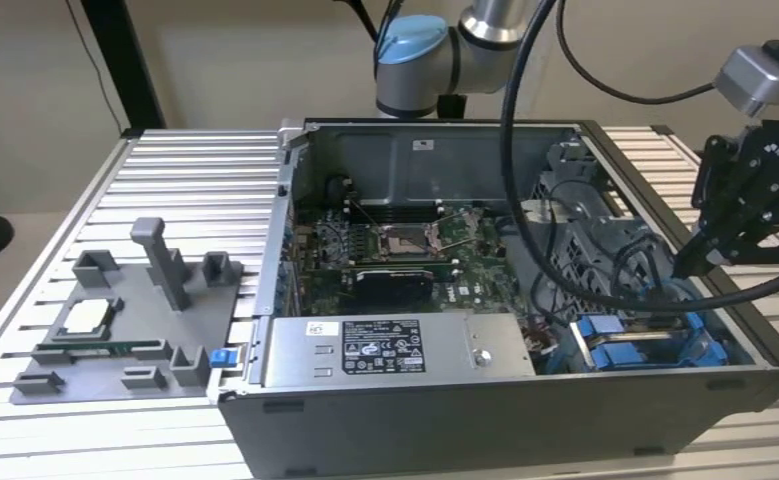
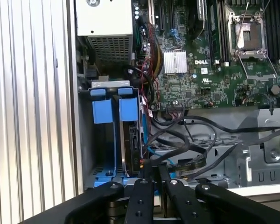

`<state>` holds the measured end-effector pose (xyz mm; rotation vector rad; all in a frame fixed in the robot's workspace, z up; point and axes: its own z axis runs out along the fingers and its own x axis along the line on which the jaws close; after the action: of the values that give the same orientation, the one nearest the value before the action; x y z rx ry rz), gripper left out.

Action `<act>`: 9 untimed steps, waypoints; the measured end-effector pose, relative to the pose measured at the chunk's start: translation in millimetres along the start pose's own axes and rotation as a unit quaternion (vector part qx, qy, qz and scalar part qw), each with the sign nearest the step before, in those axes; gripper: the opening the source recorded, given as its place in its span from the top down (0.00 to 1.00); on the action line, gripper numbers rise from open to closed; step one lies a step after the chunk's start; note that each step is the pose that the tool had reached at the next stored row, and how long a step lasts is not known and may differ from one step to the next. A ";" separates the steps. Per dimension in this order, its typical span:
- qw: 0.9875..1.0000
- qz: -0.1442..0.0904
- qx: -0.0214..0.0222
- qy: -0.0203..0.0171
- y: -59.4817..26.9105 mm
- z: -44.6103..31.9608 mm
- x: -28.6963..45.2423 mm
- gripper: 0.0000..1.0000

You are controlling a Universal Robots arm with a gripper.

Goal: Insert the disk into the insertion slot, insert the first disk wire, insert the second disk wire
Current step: 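Insert the second disk wire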

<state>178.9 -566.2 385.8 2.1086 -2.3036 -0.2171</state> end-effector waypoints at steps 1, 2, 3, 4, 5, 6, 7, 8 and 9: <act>1.000 0.000 0.000 0.000 1.2 -1.0 0.0 1.00; 1.000 0.000 0.000 0.000 2.4 -2.0 0.0 1.00; 1.000 0.000 0.000 0.000 3.6 -2.8 0.0 1.00; 1.000 0.000 0.000 0.000 4.8 -3.7 0.1 1.00; 1.000 0.000 0.000 0.000 6.0 -4.4 0.1 1.00; 1.000 0.000 0.000 0.000 7.1 -5.2 0.1 1.00; 1.000 0.000 0.000 0.000 8.1 -5.7 0.1 1.00; 1.000 0.000 0.000 0.000 9.1 -6.2 0.2 1.00; 1.000 0.000 0.000 0.000 10.0 -6.6 0.2 1.00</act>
<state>169.6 -566.3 393.3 2.1086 -2.3037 -0.2175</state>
